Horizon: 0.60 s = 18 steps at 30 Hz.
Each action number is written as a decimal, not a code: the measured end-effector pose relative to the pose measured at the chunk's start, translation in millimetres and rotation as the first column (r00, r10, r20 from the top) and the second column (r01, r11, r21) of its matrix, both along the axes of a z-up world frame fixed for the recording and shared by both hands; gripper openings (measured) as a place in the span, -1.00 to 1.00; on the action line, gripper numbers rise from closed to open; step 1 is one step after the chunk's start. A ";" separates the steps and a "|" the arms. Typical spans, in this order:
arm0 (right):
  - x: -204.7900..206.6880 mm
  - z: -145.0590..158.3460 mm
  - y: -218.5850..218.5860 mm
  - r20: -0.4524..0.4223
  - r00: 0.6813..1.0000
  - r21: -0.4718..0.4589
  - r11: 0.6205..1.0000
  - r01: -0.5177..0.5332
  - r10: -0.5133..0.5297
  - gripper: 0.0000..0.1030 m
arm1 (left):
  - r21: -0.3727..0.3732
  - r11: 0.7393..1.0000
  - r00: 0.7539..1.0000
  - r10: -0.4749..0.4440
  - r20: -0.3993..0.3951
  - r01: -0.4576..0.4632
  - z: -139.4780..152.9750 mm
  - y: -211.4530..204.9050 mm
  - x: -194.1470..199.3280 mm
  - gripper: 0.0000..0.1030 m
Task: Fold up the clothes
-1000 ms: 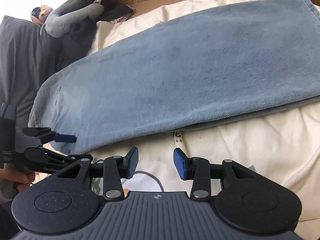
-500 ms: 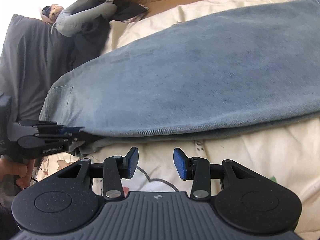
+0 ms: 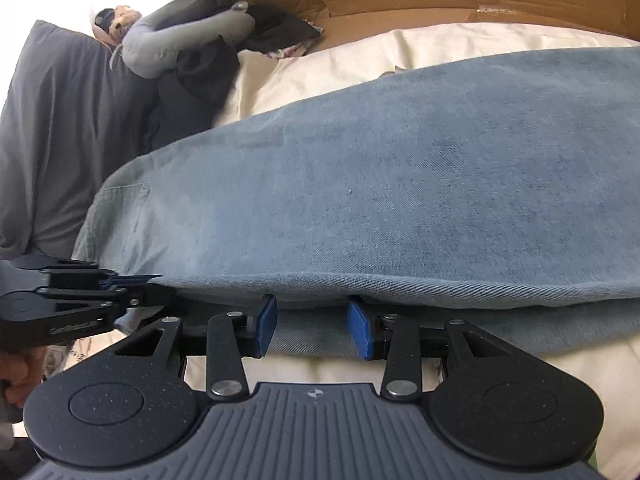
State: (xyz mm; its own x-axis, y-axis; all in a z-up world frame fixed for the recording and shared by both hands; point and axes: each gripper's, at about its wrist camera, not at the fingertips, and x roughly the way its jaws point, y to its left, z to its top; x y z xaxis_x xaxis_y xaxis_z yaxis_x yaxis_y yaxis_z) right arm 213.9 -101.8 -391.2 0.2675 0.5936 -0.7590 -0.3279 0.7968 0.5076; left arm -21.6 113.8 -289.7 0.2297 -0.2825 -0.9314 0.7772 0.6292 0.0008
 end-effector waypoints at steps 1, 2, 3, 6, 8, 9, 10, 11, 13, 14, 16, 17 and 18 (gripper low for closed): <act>2.1 -1.3 3.0 0.006 1.000 -0.008 1.000 -0.004 0.004 -0.10 | -0.001 1.000 1.000 0.001 0.000 -0.001 0.3 0.2 -0.2 -0.81; 4.0 -2.6 6.1 0.013 1.000 -0.018 1.000 -0.009 0.009 -0.10 | -0.001 1.000 1.000 0.001 -0.001 -0.001 0.7 0.5 -0.4 -0.81; 4.7 -4.3 9.6 0.022 0.999 -0.037 0.999 -0.024 0.025 -0.10 | -0.002 1.000 1.000 0.003 -0.002 -0.003 0.7 0.7 -0.4 -0.81; 6.7 -11.0 14.5 0.008 0.999 -0.048 0.998 -0.033 0.034 -0.10 | -0.007 1.000 1.000 0.010 -0.012 -0.010 0.4 1.7 1.0 -0.81; 4.2 -13.9 16.8 0.009 0.999 -0.056 0.998 -0.039 0.039 -0.10 | -0.009 1.000 1.000 0.012 -0.015 -0.012 1.0 2.2 1.3 -0.81; 2.4 -14.8 17.8 0.010 0.999 -0.059 0.997 -0.045 0.046 -0.10 | -0.010 1.000 1.000 0.011 -0.015 -0.012 1.2 2.4 1.4 -0.81; 0.5 -15.6 18.7 0.009 0.999 -0.062 0.997 -0.052 0.052 -0.10 | -0.012 1.000 1.000 0.012 -0.018 -0.012 1.2 2.7 1.7 -0.81; -1.9 -15.9 19.2 0.009 0.998 -0.061 0.996 -0.062 0.063 -0.10 | -0.014 1.000 1.000 0.013 -0.022 -0.013 1.2 3.4 2.1 -0.81; -5.7 -15.8 18.5 0.010 0.997 -0.061 0.996 -0.071 0.072 -0.10 | -0.018 1.000 0.999 0.018 -0.032 -0.018 0.8 4.8 3.0 -0.81; -7.4 -15.7 17.9 0.010 0.997 -0.061 0.995 -0.073 0.074 -0.10 | -0.019 1.000 0.999 0.020 -0.036 -0.021 0.4 5.2 3.2 -0.81; -10.2 -16.7 17.6 0.000 0.997 -0.056 0.996 -0.075 0.075 -0.10 | -0.014 1.000 0.999 0.019 -0.049 -0.020 -2.0 5.5 2.7 -0.81; -11.7 -16.8 17.7 0.000 0.997 -0.055 0.996 -0.073 0.074 -0.10 | -0.011 1.000 0.998 0.018 -0.056 -0.018 -3.5 5.5 2.4 -0.81; -13.2 -16.5 18.5 -0.002 0.997 -0.054 0.996 -0.077 0.077 -0.10 | -0.008 1.000 0.998 0.016 -0.062 -0.017 -4.9 5.5 2.0 -0.80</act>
